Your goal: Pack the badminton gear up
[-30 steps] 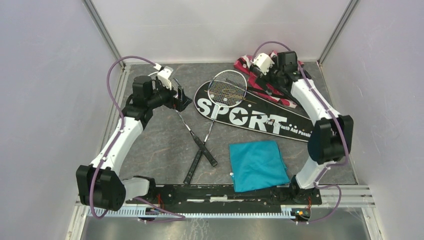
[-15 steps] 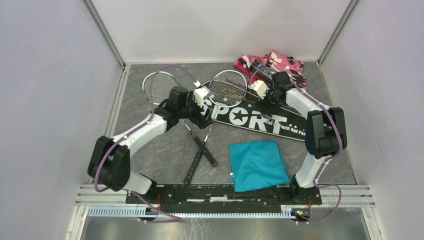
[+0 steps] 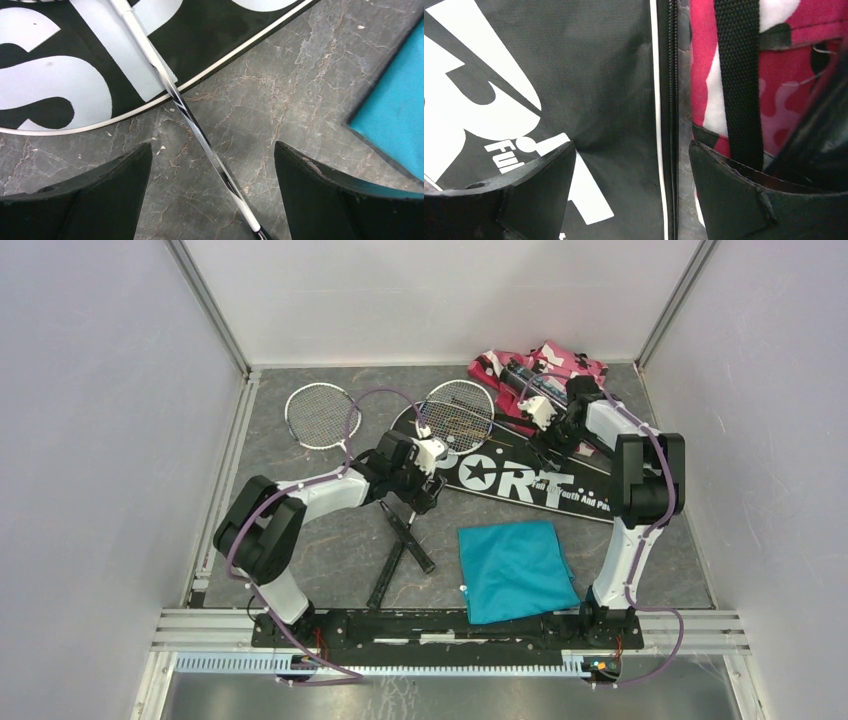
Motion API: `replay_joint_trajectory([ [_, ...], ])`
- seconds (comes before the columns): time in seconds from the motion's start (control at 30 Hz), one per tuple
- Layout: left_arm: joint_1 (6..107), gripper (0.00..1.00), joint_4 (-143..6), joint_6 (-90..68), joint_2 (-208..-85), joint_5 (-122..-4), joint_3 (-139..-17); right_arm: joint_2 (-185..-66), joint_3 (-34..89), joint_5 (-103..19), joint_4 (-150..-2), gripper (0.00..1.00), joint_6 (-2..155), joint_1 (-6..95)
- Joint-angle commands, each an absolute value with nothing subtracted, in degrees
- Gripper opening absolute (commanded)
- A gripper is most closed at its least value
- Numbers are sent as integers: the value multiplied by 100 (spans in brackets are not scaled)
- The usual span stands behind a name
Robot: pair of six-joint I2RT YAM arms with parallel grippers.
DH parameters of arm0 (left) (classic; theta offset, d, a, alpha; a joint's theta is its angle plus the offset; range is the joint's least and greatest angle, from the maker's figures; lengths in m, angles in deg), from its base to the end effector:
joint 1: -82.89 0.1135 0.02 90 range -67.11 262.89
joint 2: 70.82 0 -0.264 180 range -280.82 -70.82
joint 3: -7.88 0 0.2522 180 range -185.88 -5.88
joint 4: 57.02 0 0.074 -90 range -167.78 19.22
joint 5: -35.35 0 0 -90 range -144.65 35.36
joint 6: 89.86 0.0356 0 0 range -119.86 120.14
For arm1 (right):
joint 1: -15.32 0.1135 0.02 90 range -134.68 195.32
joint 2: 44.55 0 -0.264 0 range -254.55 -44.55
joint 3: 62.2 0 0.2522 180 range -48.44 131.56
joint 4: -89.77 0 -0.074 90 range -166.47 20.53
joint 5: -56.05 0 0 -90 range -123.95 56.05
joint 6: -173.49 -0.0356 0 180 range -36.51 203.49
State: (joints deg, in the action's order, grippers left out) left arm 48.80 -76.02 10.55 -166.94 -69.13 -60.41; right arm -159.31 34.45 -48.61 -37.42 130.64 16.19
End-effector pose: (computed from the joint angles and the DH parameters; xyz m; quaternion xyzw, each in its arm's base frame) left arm 0.2810 -0.2010 0.1791 0.3922 0.8362 -0.1896 0.3331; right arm 0.4055 0.0152 0.1724 -0.4173 0.8849 0.0511 0.2006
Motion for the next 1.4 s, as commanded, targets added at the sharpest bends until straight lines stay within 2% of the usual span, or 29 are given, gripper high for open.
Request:
replay_joint_trajectory([
  [0.0,4780,96,-7272,941,-16853,-6255,-6247,-16353,3827,-5298,-3354,87,13355,1377],
  [0.33,4794,82,-7386,785,-17136,-5614,-6329,-16599,3434,-6000,-3187,66,13476,1339],
  [0.43,4818,80,-7442,692,-17274,-5614,-6362,-16466,3215,-6177,-3216,54,13426,1338],
  [0.67,5067,73,-7454,490,-17369,-5578,-6376,-15922,2826,-6494,-3377,16,13201,1334],
  [0.83,5364,65,-7517,259,-17440,-5798,-6436,-15433,2932,-6829,-3356,0,12854,1339],
  [1.1,5661,43,-7505,122,-17461,-6095,-6459,-14505,2812,-7224,-3503,0,12186,1411],
  [1.23,5765,28,-7540,39,-17516,-6245,-6485,-14113,2704,-7209,-3514,0,11868,1488],
  [1.37,5910,9,-7544,-115,-17539,-6391,-6477,-13698,2604,-6852,-3655,0,11451,1501],
])
